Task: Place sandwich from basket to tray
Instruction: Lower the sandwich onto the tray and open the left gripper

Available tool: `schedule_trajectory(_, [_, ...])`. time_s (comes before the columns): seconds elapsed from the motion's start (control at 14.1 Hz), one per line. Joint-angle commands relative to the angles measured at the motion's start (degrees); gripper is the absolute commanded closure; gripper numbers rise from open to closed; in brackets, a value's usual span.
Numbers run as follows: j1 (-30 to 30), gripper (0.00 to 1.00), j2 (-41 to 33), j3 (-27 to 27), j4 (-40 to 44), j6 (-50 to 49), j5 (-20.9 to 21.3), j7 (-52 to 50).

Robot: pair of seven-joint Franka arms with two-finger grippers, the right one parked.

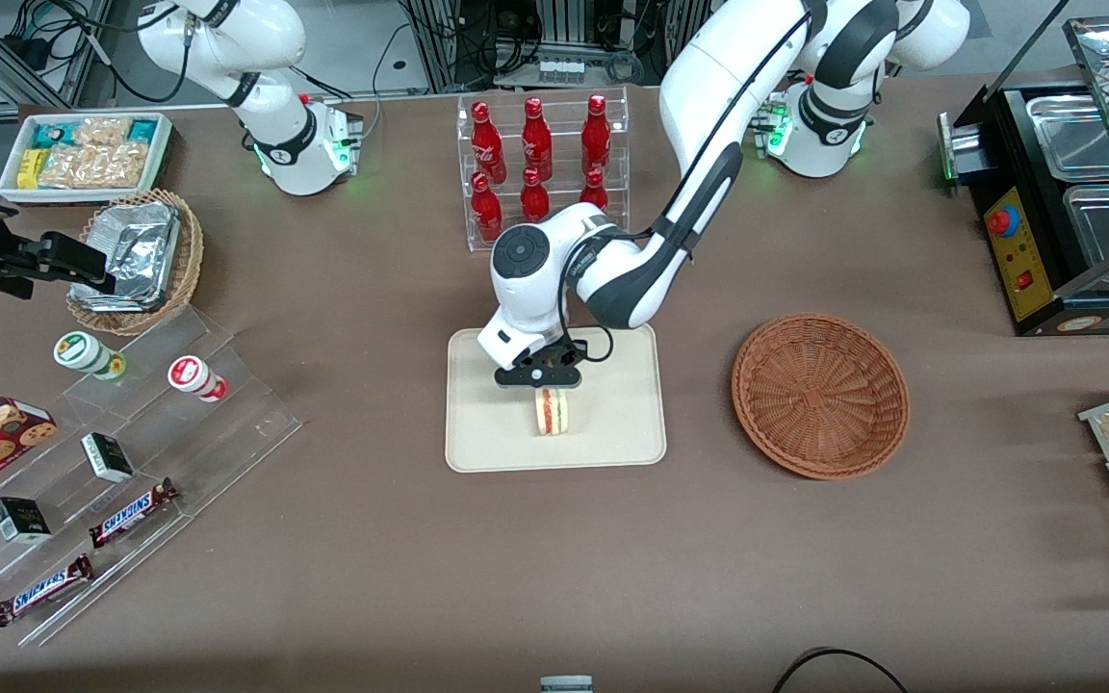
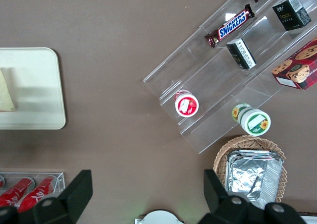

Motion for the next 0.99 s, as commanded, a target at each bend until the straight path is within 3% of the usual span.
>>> schedule_trajectory(0.0, [-1.3,1.00,2.4,0.7,1.6,-0.2,0.7,0.3])
schedule_trajectory(0.14, [-2.0,1.00,2.6,0.7,1.4,-0.2,0.6,0.2])
schedule_trajectory(0.21, [-1.9,0.89,2.5,0.7,1.4,-0.2,0.3,-0.1])
schedule_trajectory(0.28, [-1.9,0.70,2.4,0.8,1.5,-0.2,0.2,-0.5])
schedule_trajectory(0.35, [-1.7,0.42,2.1,0.9,1.7,-0.2,0.1,-0.3])
schedule_trajectory(0.43, [-1.8,0.00,1.9,0.9,1.8,-0.1,0.7,-0.8])
schedule_trajectory(0.92, [-0.1,0.00,-4.4,1.5,1.6,-1.0,0.1,-1.9])
